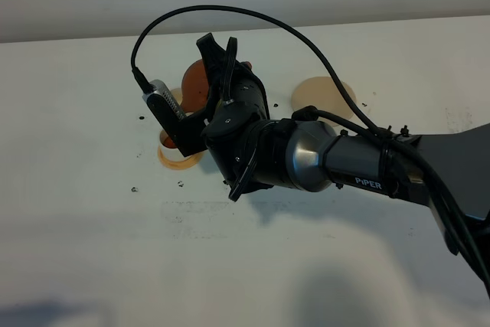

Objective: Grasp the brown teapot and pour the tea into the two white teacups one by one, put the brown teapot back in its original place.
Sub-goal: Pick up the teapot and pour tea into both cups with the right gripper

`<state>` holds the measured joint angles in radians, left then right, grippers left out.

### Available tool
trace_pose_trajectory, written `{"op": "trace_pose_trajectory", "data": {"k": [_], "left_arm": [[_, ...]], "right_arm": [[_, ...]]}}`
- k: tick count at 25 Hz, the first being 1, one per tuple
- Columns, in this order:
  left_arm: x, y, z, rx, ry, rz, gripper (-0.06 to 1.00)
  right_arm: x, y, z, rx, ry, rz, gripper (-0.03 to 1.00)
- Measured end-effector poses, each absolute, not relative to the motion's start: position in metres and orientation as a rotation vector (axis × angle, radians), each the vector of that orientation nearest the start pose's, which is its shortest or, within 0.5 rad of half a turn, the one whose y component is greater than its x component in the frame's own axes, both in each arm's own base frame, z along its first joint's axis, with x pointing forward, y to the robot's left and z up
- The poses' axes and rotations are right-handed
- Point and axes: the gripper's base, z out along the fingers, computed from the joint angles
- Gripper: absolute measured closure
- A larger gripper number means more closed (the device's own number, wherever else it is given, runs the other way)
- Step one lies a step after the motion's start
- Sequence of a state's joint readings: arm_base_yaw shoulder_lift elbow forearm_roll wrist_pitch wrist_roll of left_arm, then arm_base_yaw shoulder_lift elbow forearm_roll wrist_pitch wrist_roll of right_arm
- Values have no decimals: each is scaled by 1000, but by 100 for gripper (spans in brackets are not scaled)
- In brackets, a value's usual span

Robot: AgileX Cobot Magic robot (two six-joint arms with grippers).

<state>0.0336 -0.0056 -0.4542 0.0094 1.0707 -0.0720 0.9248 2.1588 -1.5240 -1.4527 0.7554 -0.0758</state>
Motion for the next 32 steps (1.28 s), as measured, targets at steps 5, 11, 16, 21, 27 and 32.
{"op": "trace_pose_trajectory", "data": {"k": [5,11,16,21,27,32], "left_arm": [[-1,1,264,-111,2092,-12,64],[-1,1,264,-111,2092,-12,64],[-1,1,264,-111,2092,-12,64],[-1,1,264,-111,2092,-12,64],[-1,1,264,-111,2092,-12,64],[-1,1,264,-111,2092,-12,64]], "right_arm": [[331,335,185,-1914,1179,-1155,87],[332,335,186,-1914,1166,-1167,87],[332,335,187,-1913,1152,-1180,87],[332,336,187,-1914,1139,-1188,87],[332,336,187,-1917,1130,-1193,87],[332,336,188,-1917,1124,-1198,87]]}}
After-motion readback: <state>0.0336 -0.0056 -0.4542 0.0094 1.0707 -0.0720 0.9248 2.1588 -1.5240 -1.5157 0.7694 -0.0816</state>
